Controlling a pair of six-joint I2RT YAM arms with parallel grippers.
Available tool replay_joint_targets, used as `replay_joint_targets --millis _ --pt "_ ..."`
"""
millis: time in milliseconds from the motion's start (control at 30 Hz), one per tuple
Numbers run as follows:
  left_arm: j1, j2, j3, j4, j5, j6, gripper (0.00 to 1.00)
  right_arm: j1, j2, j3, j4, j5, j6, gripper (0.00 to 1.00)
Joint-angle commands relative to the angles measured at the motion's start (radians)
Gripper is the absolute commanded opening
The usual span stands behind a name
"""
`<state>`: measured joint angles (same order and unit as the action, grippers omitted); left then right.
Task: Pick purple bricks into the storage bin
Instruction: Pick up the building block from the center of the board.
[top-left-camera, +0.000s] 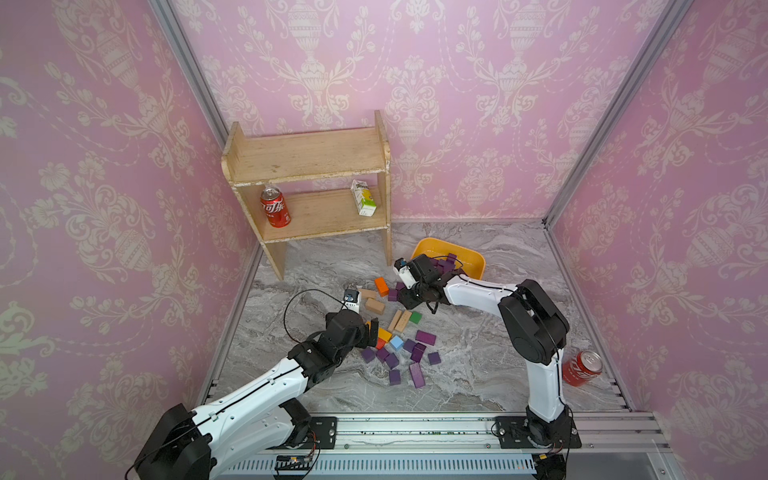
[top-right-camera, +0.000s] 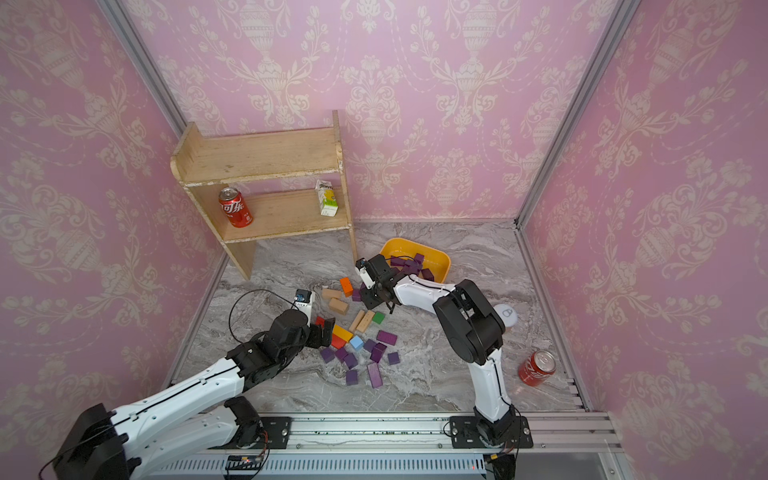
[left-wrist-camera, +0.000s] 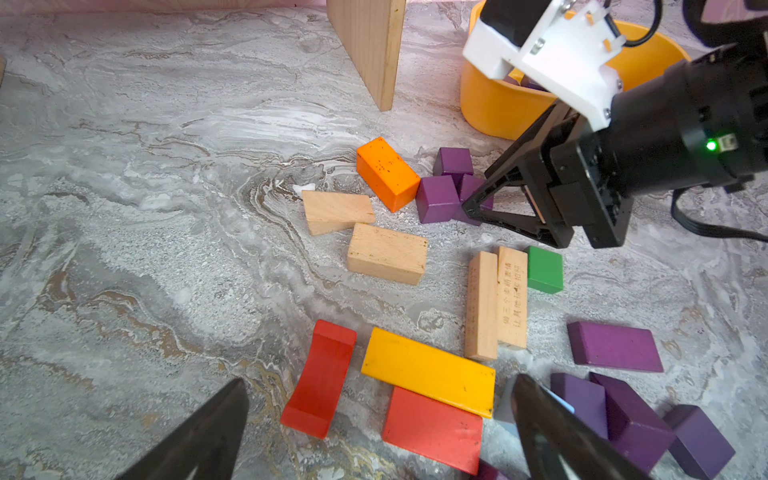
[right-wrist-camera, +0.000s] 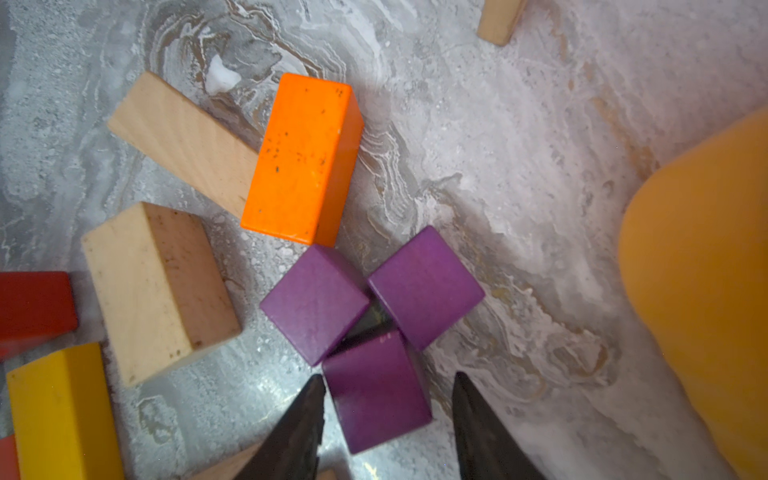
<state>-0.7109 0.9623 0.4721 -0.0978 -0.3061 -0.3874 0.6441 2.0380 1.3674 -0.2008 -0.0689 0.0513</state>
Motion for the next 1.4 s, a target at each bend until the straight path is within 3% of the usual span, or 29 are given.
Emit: replay_joint_targets --millis 0,167,467,667,1033,1367 --pt "0.002 -0.013 0.016 -0.017 -0.033 -0.001 0.99 0.007 0.033 0.033 -0.031 0.017 -0.020 0.50" --pt "0.002 -0.017 0.016 -0.022 -0.036 -0.003 0.99 0.011 0.037 0.035 -0.028 0.021 -0.021 0.48" --pt "0.002 -0.024 0.011 -0.026 -0.041 -0.008 0.99 0.010 0.009 0.004 -0.003 0.038 -0.026 0.32" --pt "0.002 -0.038 0.011 -0.033 -0.041 -0.013 0.99 0.011 -0.041 -0.027 0.008 0.038 -0.013 0.28" --pt "0.003 -0.050 0.014 -0.033 -0.032 -0.028 0.99 0.009 -0.216 -0.080 -0.018 0.063 0.024 0.27" --pt "0.003 -0.045 0.020 -0.009 -0.024 -0.034 0.99 -0.044 -0.288 -0.019 -0.097 0.075 -0.017 0.28"
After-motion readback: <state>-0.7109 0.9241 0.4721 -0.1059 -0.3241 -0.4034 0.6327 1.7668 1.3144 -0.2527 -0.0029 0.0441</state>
